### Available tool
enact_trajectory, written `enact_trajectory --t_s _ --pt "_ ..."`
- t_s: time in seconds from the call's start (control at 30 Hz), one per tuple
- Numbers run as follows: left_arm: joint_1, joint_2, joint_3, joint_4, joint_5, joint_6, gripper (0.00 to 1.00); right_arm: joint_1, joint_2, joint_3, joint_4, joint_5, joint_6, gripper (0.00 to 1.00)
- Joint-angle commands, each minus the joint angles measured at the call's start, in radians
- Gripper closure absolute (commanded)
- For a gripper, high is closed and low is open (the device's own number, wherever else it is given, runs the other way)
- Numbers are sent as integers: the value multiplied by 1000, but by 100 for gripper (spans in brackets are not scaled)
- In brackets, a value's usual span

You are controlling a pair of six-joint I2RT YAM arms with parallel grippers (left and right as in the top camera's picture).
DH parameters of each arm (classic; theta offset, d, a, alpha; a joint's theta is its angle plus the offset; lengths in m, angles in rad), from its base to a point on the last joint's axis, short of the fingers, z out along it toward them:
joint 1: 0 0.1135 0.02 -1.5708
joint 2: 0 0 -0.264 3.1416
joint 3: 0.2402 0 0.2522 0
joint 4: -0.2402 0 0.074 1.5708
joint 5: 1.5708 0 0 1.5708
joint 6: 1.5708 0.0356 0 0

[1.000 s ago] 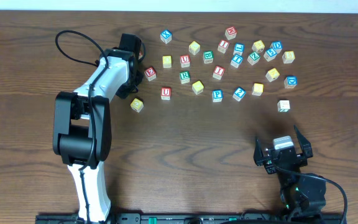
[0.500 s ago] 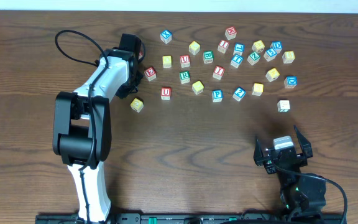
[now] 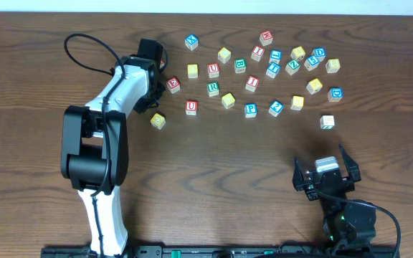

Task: Spell out NEURIPS
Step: 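Lift the green N block and carry it toward the table center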

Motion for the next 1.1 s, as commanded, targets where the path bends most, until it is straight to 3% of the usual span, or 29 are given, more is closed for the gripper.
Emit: enact_trajectory --t_s 0.0,0.4,0.6,0.93,1.07 --pt "5 -28 -5 -8 -16 63 76 -13 -6 -2 -2 -2 13 1" --pt "5 -247 8 -12 -4 346 76 -13 -6 -2 -2 -2 13 1" --pt "3 -506 8 -142 175 626 76 -13 -6 -2 -2 -2 13 1" --pt "-24 -629 3 -479 180 686 80 -13 -6 -2 -2 -2 13 1" --pt "-115 -629 -57 -470 180 692 81 -13 -6 -2 -2 -2 13 1"
